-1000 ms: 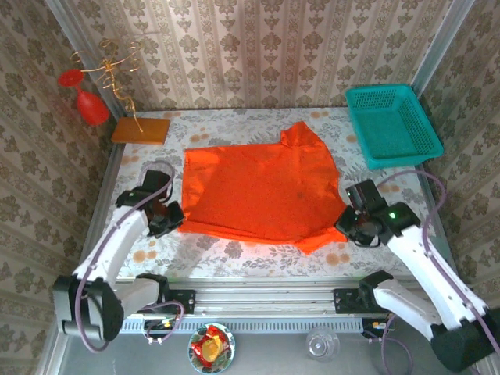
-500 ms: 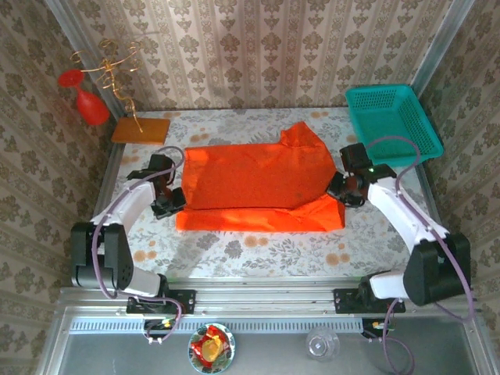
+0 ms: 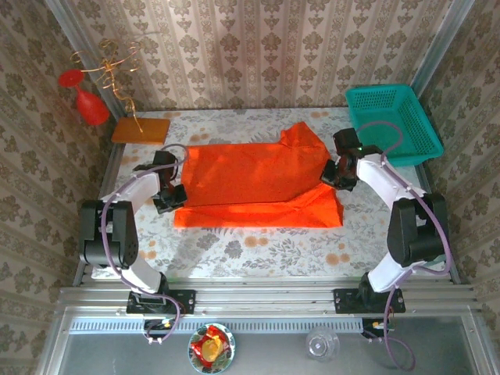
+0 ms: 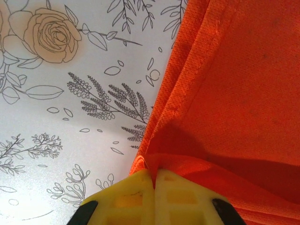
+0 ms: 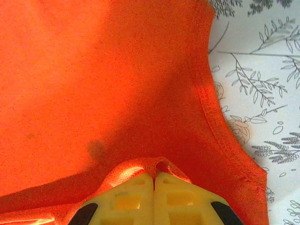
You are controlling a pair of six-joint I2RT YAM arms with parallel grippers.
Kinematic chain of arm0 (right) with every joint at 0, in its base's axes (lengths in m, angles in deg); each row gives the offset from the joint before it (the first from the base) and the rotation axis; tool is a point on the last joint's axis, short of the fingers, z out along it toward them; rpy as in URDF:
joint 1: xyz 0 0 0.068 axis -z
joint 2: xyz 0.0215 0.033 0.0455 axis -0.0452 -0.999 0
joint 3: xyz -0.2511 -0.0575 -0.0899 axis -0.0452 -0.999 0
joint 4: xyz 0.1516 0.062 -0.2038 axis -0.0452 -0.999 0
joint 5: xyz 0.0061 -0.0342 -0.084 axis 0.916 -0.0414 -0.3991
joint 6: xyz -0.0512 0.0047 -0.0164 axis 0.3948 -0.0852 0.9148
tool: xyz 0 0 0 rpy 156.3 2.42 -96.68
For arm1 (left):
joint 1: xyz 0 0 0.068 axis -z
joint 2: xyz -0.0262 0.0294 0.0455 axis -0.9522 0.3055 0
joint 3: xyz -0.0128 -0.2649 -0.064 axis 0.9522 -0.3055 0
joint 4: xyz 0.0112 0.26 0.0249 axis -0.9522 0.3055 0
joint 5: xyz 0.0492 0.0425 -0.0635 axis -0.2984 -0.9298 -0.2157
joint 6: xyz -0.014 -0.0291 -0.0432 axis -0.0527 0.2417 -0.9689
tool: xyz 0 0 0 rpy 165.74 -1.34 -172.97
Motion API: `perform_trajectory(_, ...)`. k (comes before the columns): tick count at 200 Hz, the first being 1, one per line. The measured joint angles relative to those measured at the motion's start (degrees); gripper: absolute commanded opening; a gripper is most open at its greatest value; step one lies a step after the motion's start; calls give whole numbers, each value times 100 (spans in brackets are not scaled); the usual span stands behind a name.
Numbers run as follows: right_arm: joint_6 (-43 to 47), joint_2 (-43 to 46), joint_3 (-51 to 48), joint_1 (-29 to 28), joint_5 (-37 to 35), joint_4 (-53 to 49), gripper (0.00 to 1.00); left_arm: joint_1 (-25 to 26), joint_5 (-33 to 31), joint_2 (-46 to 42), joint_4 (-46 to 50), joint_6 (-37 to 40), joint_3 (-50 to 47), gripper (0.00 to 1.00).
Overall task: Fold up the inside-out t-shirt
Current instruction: Fold the T-shirt at the center of the table, then smooth out the T-shirt at the center of the table.
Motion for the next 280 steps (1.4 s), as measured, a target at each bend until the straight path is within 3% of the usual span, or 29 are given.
perform_trajectory(29,142,-31,214,0,125,4,0,-2,-15,81,-35,13,59,10)
perform_trajectory(75,284,-337,293,24,168,4,0,0,-61,-199,-9,31,114,26)
perform_trajectory(104,308,-525,350,33,168,4,0,9,-33,-844,-11,31,98,25)
perform_trajectory(126,382,-684,514,33,216,11,3,92,92,-1016,-11,-7,28,15)
perform_trajectory(135,420,-774,621,33,256,4,7,164,170,-997,-28,2,-57,12)
perform_trajectory(152,448,-973,857,35,256,2,30,302,317,-909,-39,-11,-262,7)
perform_trajectory(171,560,-1038,973,42,254,-13,45,404,505,-737,-52,-9,-461,4)
perform_trajectory(213,579,-444,612,55,361,-170,57,426,640,-422,-59,-7,-623,0)
perform_trajectory(244,529,363,-345,63,960,-166,68,426,721,-293,-125,2,-654,0)
perform_trajectory(268,352,527,-1108,63,1486,33,80,409,715,-61,-129,35,-675,0)
perform_trajectory(280,289,516,-1438,63,1685,175,81,354,754,28,-136,52,-651,0)
